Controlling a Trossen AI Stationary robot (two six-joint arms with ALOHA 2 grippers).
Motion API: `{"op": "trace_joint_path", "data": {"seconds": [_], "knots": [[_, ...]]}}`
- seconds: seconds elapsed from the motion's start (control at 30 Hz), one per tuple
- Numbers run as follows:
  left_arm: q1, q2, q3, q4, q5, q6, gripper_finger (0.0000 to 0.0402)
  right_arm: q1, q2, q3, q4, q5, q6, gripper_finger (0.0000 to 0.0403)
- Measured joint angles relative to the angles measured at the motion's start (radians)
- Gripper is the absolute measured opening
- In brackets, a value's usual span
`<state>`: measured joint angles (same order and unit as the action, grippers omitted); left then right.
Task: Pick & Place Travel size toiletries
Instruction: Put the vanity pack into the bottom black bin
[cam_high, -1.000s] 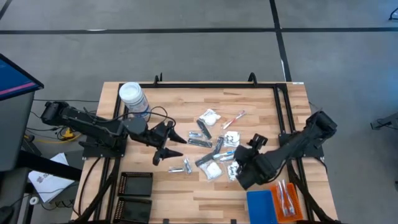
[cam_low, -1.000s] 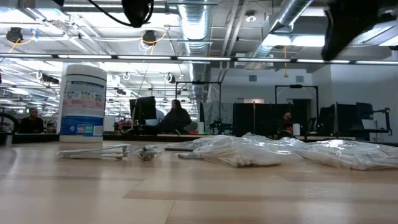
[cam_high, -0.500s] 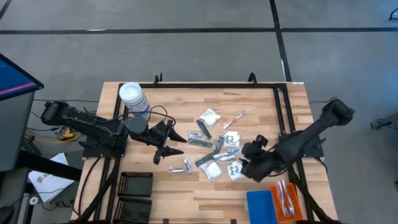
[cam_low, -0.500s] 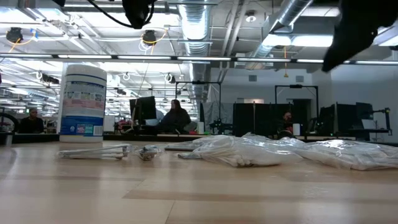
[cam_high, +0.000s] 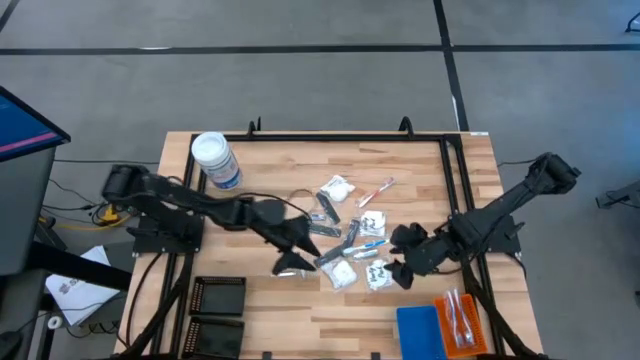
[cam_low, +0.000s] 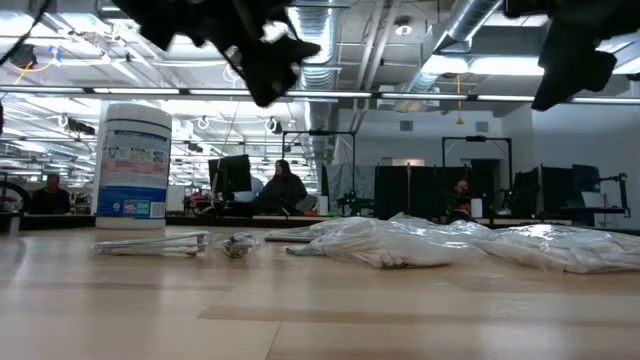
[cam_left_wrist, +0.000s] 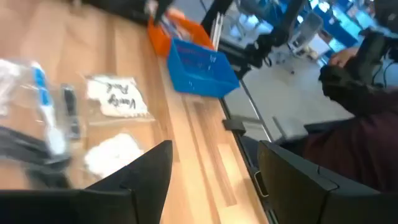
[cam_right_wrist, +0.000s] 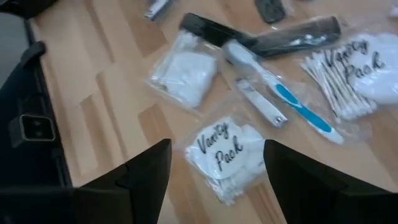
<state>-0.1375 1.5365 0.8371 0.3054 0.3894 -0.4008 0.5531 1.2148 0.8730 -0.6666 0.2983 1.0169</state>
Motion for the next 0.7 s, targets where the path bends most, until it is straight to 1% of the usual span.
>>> {"op": "trace_joint_path", "data": {"seconds": [0.07, 0.17, 0.23, 0.3, 0.4, 0.53, 0.6, 0.7], "knots": [[-0.003, 0.082, 0.049, 0.0, 0.02, 0.026, 0.0215, -0.023, 0.0, 0.0, -0.009, -0.005, 0.0, 0.0248], [-0.01, 0.189, 0.118, -0.004, 0.005, 0.159, 0.0187, -0.041, 0.0, 0.0, -0.01, -0.007, -0.054, 0.0248], [-0.02, 0.239, 0.16, -0.022, -0.039, 0.262, 0.0166, -0.05, 0.005, 0.0, -0.01, -0.006, -0.079, 0.0248], [-0.033, 0.273, 0.195, -0.072, -0.116, 0.362, 0.0146, -0.061, 0.017, 0.0, -0.012, -0.006, -0.066, 0.0248], [-0.063, 0.299, 0.219, -0.107, -0.263, 0.477, 0.0124, -0.074, 0.029, 0.002, -0.028, -0.01, 0.017, 0.0247], [-0.093, 0.299, 0.219, -0.106, -0.395, 0.556, 0.0109, -0.096, 0.079, -0.001, -0.058, -0.014, 0.056, 0.0227], [-0.1, 0.288, 0.219, -0.111, -0.418, 0.558, 0.0106, -0.103, 0.12, 0.004, -0.043, -0.021, 0.057, 0.021], [-0.1, 0.28, 0.221, -0.103, -0.379, 0.519, 0.0107, -0.119, 0.186, 0.002, -0.05, -0.09, 0.05, 0.018]]}}
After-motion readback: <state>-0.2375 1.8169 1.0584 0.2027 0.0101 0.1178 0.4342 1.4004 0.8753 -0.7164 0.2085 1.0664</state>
